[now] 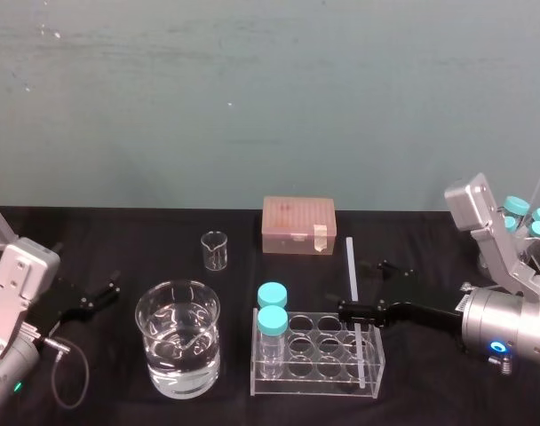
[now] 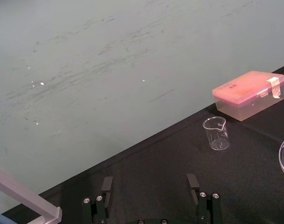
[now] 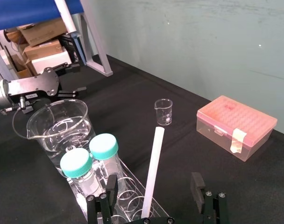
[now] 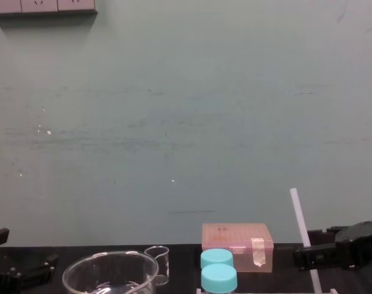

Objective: Pick up the stirring rod with one hand, then place it down.

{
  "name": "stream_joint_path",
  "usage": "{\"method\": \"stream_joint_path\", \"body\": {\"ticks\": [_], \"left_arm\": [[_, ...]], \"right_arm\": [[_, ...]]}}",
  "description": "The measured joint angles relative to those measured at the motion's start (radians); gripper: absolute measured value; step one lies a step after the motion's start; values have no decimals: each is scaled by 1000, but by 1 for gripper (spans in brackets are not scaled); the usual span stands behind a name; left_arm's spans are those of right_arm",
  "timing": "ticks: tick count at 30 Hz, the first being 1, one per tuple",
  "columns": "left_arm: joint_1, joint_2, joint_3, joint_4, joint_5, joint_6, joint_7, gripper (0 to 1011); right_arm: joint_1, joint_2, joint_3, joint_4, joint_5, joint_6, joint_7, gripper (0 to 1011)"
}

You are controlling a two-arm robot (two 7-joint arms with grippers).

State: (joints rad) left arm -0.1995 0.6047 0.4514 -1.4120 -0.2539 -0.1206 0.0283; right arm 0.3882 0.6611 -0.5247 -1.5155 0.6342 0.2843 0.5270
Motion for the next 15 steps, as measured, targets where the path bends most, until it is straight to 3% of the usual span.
{"method": "stream_joint_path", "body": {"ticks": [15], "left_arm": [[0,0,0,0,0,0,0,1005]], "right_arm": [[-27,-1,29,-12,-12,-52,-5,1003]]}}
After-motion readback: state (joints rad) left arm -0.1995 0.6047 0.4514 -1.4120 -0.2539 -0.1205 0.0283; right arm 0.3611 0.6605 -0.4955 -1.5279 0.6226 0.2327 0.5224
